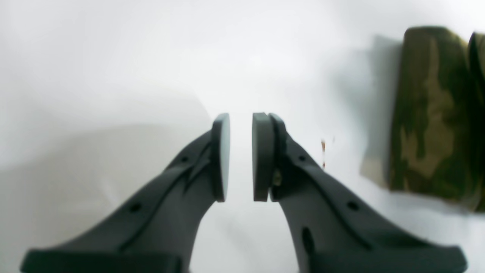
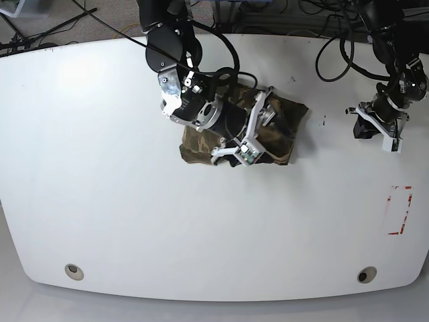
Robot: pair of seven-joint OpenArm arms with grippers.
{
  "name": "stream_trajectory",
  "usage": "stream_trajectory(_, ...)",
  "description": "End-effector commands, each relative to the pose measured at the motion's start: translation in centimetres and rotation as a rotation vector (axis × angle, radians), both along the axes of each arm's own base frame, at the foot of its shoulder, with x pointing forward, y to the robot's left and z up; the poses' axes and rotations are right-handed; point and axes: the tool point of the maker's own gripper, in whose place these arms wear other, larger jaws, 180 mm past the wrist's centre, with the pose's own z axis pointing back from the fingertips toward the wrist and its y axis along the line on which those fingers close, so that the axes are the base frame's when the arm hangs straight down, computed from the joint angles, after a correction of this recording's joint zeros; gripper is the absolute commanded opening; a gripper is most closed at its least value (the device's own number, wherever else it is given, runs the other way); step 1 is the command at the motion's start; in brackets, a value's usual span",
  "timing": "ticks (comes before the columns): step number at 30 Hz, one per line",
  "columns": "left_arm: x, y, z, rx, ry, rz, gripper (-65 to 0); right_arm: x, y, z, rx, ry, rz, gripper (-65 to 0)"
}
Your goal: Fold the T-shirt properly
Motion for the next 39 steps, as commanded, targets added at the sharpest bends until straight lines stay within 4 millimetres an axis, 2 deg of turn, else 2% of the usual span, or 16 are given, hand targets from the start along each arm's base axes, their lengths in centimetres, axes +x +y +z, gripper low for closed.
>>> stream_trajectory(1, 0.7, 0.7, 2.1, 0.040, -0.053, -0.021, -56.1, 1.0, -0.9, 1.1, 0.032, -0.036, -0.025, -32.0)
stream_trajectory(5, 0.2, 0.4, 3.0, 0.075, -0.069, -0.047, -56.1, 0.8, -1.7, -2.6, -0.023, 0.048, -0.016, -45.3)
stream_trajectory(8, 0.2, 0.0, 4.0, 0.096, -0.095, -0.064, -56.1, 1.0, -1.7, -4.9, -0.034, 0.106, -0.015, -52.0)
stream_trajectory(11, 0.3, -0.5, 5.1, 0.115, -0.124, -0.081, -56.1, 0.7, -1.5, -7.1, -0.023, 0.158, -0.016, -52.5)
stream_trajectory(16, 1.0, -3.6, 6.3, 0.128, -0.162, -0.174, -56.1, 0.7, -1.0, -9.7, 0.019, 0.217, -0.030, -52.6)
stream_trajectory(18, 1.2, -5.1, 6.6, 0.126, -0.172, -0.216, -56.1, 0.7, -1.0, -9.8, 0.020, 0.223, -0.031, -52.6)
stream_trajectory(20, 1.3, -6.9, 6.6, 0.120, -0.176, -0.266, -56.1, 0.9, -1.1, -9.1, 0.027, 0.208, -0.033, -52.6)
stream_trajectory(25, 1.1, -11.7, 6.8, 0.098, -0.194, -0.403, -56.1, 1.6, -1.6, -5.2, -0.018, 0.111, -0.023, -52.6)
stream_trajectory(28, 0.6, -15.2, 7.1, 0.072, -0.211, -0.493, -56.1, 2.9, -3.9, -2.8, -0.052, 0.053, -0.079, -52.6)
stream_trajectory(32, -0.3, -18.8, 6.9, 0.015, -0.213, -0.559, -56.1, 4.5, -6.6, -1.3, -0.104, 0.010, -0.137, -52.6)
stream_trajectory(34, -1.0, -20.7, 6.7, -0.012, -0.208, -0.604, -56.1, 5.4, -8.3, -1.6, -0.152, -0.004, -0.152, -52.6)
stream_trajectory(39, -4.4, -22.6, 4.2, -0.057, -0.118, -0.656, -56.1, 6.3, -10.4, -4.7, -0.223, 0.062, -0.156, -52.6)
